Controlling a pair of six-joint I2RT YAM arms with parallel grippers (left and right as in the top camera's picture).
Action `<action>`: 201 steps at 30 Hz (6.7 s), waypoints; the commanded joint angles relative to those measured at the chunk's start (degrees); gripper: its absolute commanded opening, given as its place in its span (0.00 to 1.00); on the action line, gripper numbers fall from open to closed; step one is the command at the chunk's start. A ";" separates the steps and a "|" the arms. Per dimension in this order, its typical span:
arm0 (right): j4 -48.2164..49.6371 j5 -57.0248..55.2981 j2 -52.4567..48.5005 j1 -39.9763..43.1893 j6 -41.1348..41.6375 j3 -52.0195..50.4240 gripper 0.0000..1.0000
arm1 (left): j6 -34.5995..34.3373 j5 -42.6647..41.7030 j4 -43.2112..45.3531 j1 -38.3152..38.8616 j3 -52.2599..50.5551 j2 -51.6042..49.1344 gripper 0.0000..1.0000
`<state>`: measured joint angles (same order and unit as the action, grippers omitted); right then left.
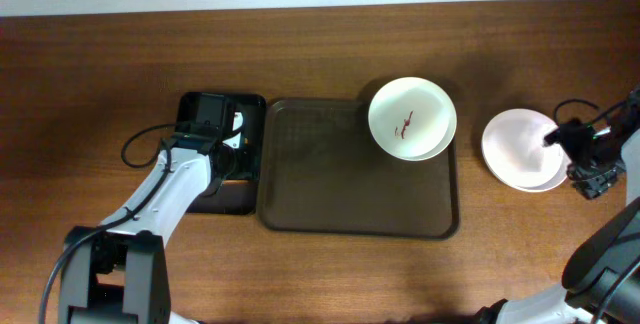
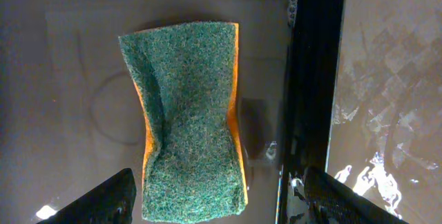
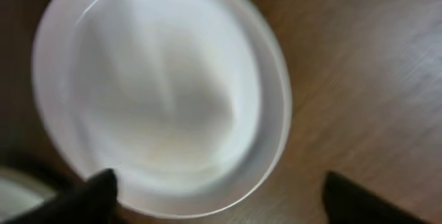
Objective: Clean dirty plates on tray and stack at the side
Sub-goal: 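Grip the remaining stained plate with the right gripper and drag it forward, then grasp the sponge with the left gripper and lift it, then scrub the stained plate with the sponge in the left gripper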
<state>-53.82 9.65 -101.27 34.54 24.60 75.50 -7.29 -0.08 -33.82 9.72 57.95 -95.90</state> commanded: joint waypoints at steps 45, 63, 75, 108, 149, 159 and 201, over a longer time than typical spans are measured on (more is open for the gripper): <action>2.19 11.61 -14.16 -38.25 -7.89 0.37 0.10 | 0.07 -0.63 0.09 -0.13 -0.55 0.61 0.78; 5.20 10.71 -14.19 -46.95 -7.65 0.35 0.11 | -1.01 4.33 6.84 -0.13 -0.59 -3.52 0.75; 5.20 10.71 -14.19 -46.95 -7.65 0.35 0.11 | -0.98 4.17 8.22 -0.17 -0.55 -8.20 0.03; 5.22 10.69 -14.19 -46.97 -7.67 0.35 0.12 | 3.10 4.39 17.70 -0.74 -0.04 17.49 0.00; 5.25 10.05 -14.19 -46.97 -7.67 0.35 0.11 | 6.43 3.87 10.97 -0.72 -0.07 18.27 0.00; 5.22 10.05 -14.19 -46.97 -7.67 0.35 0.11 | 6.45 2.91 3.65 -0.72 -0.07 2.97 0.00; 7.37 10.23 -14.19 -51.04 -9.35 0.35 0.06 | -31.52 -40.44 29.46 15.61 0.81 -14.14 0.00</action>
<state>-46.46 20.45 -114.67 -16.19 15.62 75.70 -33.41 -39.29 -6.44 24.21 57.98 -107.87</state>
